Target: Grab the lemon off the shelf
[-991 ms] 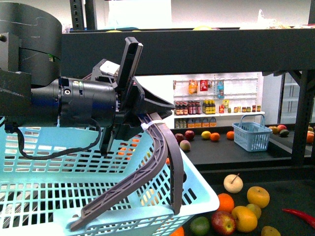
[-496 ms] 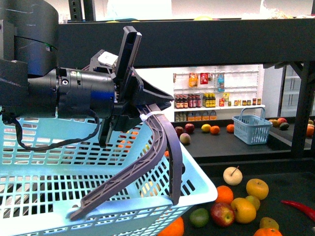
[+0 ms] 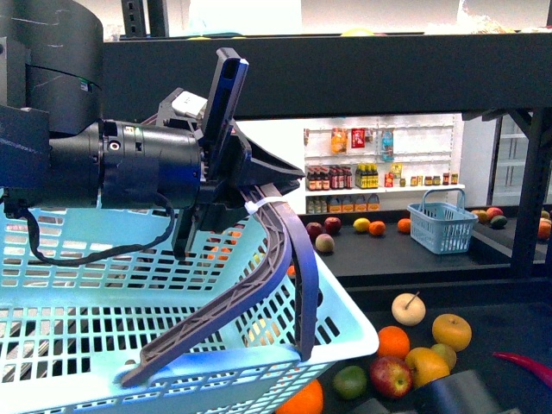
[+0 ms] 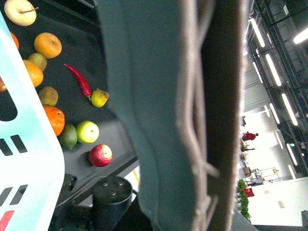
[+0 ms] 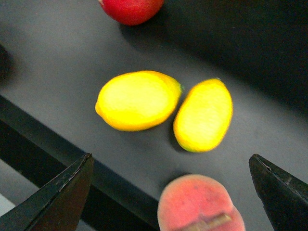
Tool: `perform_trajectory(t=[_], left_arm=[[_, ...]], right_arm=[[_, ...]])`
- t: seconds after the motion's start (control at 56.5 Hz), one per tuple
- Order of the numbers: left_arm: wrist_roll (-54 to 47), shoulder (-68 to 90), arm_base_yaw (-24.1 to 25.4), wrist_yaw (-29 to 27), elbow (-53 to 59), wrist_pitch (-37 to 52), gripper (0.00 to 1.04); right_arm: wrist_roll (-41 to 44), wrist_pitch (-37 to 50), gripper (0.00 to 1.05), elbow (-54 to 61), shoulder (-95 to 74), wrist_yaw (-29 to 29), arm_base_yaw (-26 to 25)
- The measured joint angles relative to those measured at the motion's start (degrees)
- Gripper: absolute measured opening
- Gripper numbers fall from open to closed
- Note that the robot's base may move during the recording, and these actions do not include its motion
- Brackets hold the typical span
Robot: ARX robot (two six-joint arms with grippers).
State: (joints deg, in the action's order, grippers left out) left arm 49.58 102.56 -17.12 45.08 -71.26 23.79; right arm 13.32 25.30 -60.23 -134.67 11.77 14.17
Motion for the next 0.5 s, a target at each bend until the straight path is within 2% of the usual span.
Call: perform_trajectory(t=[0.177, 0.283, 0.496], left_arm=[[0.0, 0.0, 0.0, 0.0, 0.0, 0.0, 0.08], [0.0, 0.0, 0.0, 0.0, 0.0, 0.0, 0.08], [0.0, 0.0, 0.0, 0.1, 0.0, 0.0, 0.08]], right_arm=[[1.2, 1.9, 0.97, -2.9, -4.7, -2.1, 1.9], [3.1, 2.9, 0.97, -5.0, -7.3, -4.1, 1.7], [7.1, 3.2, 0.97, -9.0, -11.5, -4.4, 0.3]])
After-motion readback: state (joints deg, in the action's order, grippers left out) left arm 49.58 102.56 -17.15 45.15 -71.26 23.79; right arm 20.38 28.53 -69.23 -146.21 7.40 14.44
